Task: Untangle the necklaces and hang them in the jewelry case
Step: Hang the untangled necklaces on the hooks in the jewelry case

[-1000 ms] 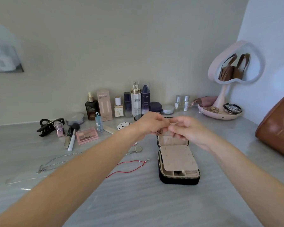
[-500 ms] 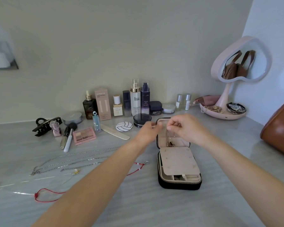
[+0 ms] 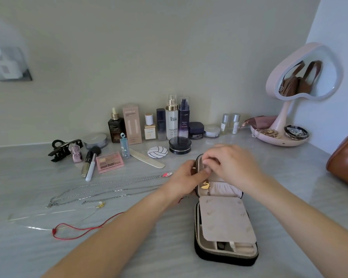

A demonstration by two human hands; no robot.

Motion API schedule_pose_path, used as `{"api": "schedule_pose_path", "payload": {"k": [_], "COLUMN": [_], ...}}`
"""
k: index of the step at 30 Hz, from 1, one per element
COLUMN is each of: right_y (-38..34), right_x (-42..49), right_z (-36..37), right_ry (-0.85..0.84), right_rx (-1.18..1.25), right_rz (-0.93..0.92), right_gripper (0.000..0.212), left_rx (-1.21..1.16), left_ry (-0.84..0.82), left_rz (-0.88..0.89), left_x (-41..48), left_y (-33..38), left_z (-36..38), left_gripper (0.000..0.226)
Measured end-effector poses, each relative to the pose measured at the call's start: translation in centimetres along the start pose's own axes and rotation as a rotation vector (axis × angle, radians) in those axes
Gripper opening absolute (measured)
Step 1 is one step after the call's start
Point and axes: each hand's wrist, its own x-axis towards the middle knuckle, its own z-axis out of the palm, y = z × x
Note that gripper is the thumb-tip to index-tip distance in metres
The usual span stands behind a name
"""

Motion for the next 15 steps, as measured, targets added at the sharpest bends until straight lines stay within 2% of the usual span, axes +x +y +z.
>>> {"api": "schedule_pose_path", "payload": {"k": [1,5,11,15], "right_y": [-0.3,-0.8,-1.4,-1.7], "right_x": [-0.2,-0.7,-1.0,-1.5], "right_z": [0.0,-0.1,0.4,0.7], "right_ry": [0.003,0.002,0.068,0.194], "right_rx": [-0.024,-0.064,0.042,0.052], "right_rz": [-0.013,-0.018,0.093,0.115], "right_gripper": [0.017,0.021,0.014,0.012], "left_rx": [0.039,0.137,0.223,0.228], "left_ry": [0.031,0.127,0.114,0.124], "left_rz": [0.024,0.083,0.092,0.132], "left_x": [-0.2,-0.4,-0.9,-1.0], "left_y": [0.1,0.5,0.3,0.6], "left_z": [0.0,0.3,0.1,0.3], "left_gripper": [0.016,0.024,0.021,0.022]}}
